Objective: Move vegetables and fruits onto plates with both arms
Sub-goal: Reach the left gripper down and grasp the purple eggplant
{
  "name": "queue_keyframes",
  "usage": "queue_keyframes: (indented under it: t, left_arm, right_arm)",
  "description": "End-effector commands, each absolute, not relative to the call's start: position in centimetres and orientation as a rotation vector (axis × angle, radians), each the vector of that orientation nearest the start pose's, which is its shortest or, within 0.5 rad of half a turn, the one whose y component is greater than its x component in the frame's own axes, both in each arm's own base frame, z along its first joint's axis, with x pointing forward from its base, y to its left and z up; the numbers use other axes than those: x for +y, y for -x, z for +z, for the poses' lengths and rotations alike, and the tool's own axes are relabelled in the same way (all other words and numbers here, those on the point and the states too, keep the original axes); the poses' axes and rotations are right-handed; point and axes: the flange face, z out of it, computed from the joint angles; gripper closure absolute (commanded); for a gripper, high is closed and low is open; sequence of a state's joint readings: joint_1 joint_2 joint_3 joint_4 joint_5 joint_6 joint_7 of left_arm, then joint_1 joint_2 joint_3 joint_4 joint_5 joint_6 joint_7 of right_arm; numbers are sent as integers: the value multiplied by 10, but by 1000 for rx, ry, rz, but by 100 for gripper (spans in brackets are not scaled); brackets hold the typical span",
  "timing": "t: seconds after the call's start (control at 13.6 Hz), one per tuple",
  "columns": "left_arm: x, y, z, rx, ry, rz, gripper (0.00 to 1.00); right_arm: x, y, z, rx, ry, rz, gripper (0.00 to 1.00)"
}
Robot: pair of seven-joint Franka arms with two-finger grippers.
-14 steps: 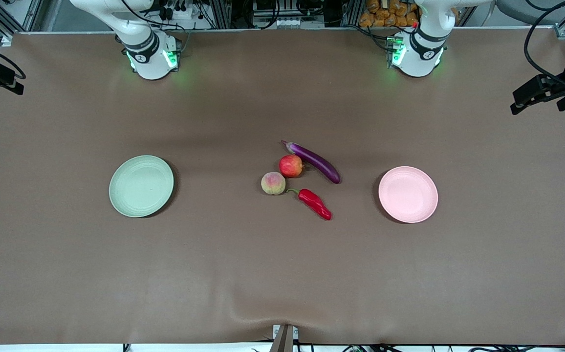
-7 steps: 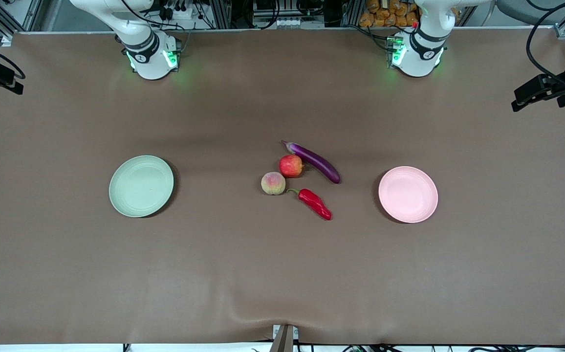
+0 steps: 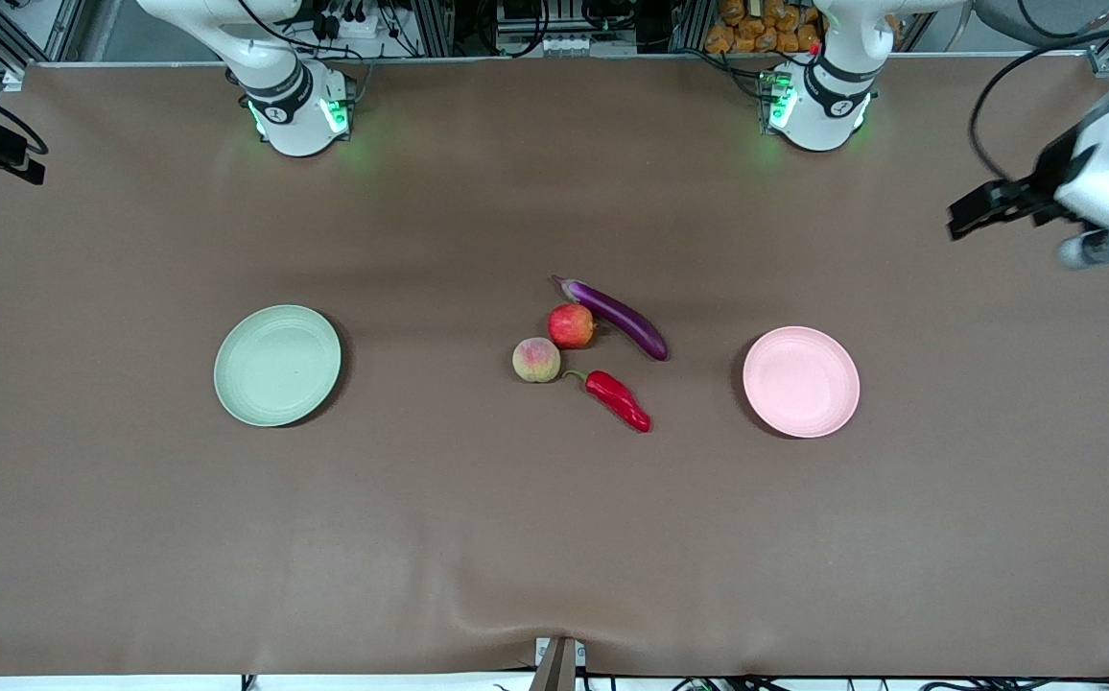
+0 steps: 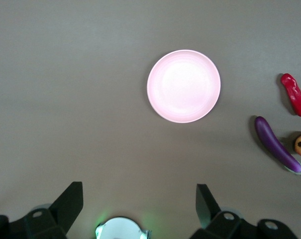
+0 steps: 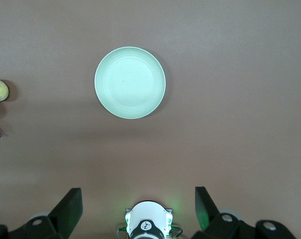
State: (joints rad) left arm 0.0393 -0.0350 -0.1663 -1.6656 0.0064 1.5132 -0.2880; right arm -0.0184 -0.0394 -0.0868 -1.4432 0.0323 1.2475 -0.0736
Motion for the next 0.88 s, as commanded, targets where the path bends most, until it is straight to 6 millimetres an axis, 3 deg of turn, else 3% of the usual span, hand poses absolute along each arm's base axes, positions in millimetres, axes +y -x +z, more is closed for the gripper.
queue_keyframes:
  t: [0.0, 0.37, 0.81]
  left_arm:
    - [-104, -523, 559, -315, 3083, 163, 0]
    - [-203, -507, 469, -590, 3039, 113, 0]
    - [-314, -486, 385, -1000, 2949, 197, 0]
  right_arm:
    - [-50, -503, 681, 30, 3067, 237, 0]
    - [-50, -503, 681, 31, 3071, 235, 0]
    - [-49, -503, 681, 29, 3070, 238, 0]
